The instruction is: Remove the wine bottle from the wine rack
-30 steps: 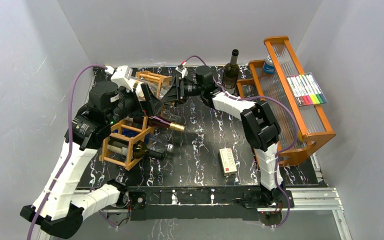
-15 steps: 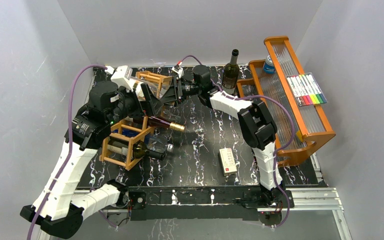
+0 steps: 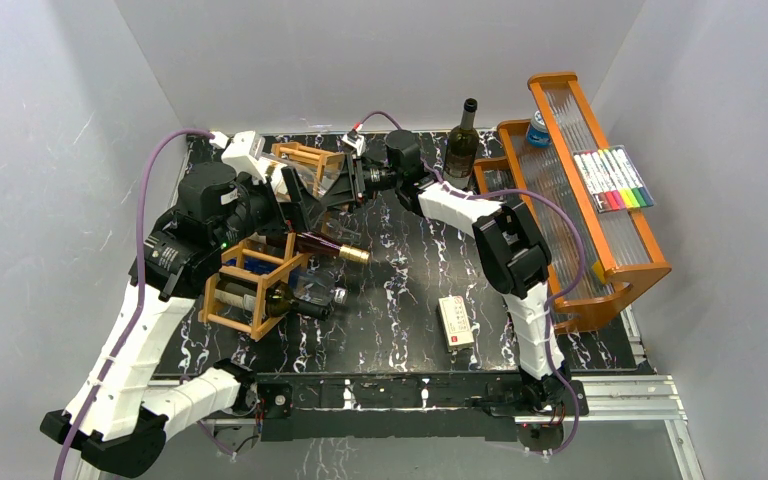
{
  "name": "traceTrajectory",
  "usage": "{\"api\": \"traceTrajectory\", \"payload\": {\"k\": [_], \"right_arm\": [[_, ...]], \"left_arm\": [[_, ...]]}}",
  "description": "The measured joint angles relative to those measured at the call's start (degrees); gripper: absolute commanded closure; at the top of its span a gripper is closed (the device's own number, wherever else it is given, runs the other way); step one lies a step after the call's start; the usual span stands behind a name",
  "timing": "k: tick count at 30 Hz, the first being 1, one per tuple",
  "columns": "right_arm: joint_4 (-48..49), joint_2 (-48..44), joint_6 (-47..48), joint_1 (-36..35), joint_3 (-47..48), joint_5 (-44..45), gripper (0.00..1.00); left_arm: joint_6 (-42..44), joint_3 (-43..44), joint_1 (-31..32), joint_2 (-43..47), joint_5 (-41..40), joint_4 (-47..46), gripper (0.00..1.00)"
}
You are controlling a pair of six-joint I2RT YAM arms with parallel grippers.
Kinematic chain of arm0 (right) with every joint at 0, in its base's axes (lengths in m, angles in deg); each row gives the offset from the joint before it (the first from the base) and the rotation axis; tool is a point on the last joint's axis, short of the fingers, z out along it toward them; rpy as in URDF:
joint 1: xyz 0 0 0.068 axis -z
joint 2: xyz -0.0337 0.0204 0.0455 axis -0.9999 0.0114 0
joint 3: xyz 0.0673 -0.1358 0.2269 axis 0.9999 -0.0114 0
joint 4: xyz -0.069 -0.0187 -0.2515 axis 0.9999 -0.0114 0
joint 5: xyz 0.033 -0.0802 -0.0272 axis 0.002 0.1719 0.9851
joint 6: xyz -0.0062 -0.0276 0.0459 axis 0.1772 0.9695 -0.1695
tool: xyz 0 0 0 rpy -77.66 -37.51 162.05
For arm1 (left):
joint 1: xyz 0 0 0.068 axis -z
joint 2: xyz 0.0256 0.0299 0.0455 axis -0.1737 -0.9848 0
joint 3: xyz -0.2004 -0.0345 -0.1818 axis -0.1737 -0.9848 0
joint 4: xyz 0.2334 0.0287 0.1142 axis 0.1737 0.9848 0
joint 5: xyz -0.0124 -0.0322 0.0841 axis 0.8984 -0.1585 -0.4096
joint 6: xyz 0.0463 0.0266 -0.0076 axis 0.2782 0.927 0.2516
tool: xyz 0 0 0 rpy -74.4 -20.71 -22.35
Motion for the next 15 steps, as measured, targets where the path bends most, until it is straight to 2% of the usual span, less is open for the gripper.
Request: {"api": "traceTrajectory", "payload": {"k": [8, 15], "right_arm": [[5.79, 0.0, -7.61, 0.02, -0.79, 0.28, 0.96], [9.75, -0.13, -10.91, 0.0, -2.93, 0.76, 1.0]], "left_arm": [[0.04, 0.0, 0.0, 0.2, -0.15, 0.0, 0.02], [0.07, 0.02, 0.0, 0.28, -0.39, 0.0, 0.02]]}}
